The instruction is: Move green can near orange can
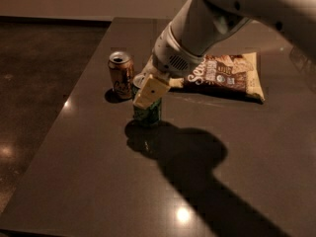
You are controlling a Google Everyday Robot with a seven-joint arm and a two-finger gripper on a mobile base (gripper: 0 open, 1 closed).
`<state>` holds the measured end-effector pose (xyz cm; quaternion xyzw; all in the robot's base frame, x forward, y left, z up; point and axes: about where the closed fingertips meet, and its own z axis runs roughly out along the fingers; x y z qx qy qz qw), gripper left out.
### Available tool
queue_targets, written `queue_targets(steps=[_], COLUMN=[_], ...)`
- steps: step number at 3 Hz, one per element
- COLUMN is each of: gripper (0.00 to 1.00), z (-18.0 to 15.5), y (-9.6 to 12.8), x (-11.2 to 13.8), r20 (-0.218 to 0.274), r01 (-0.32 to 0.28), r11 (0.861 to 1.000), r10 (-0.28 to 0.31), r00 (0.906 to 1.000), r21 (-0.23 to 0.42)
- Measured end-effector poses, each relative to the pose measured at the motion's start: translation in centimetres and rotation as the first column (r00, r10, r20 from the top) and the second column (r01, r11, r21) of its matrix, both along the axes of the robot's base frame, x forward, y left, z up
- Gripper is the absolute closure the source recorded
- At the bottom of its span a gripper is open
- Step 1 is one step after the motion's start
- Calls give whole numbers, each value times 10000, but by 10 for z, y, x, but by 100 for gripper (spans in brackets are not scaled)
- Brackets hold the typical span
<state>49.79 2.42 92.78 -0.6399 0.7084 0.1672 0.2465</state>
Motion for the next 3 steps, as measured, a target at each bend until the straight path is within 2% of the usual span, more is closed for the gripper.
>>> queue_targets(steps=[1, 2, 3], gripper=[100, 82, 59], z=[-6, -11, -15], y=[3, 6, 15], x=[18, 34, 45], r20=[152, 216, 220], r01=[486, 977, 1267], r11=[9988, 9951, 9917], r10=[-487, -980, -1272], r00=[9987, 9950, 9916], r21=[43, 134, 215])
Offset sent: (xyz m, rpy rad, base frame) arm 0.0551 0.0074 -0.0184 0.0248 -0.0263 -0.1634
